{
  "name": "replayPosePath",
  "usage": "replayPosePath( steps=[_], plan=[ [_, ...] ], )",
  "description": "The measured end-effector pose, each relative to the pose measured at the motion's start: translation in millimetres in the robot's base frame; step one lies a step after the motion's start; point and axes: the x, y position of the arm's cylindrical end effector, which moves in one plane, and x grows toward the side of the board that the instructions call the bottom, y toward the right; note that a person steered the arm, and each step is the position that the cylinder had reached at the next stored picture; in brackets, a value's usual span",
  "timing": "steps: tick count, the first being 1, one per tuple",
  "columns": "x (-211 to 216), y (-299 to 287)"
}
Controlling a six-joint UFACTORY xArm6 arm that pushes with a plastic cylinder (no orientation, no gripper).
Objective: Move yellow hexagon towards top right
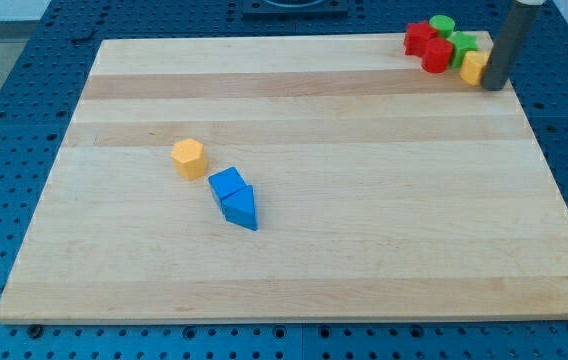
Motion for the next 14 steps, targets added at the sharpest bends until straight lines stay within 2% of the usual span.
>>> replayPosePath(
  steps=[2,3,4,5,7,8,9,11,12,13,14],
  plan=[
    [-0.2,0.0],
    [16.2,-9.3],
    [42.2,-65.2],
    [44.0,-144.9],
    [52.8,-327.7],
    [79.3,-417.1],
    [86.3,-458.3],
    [86.3,-480.3],
    [87.2,-510.6],
    [101.7,-538.8],
    [120.7,-533.7]
  ],
)
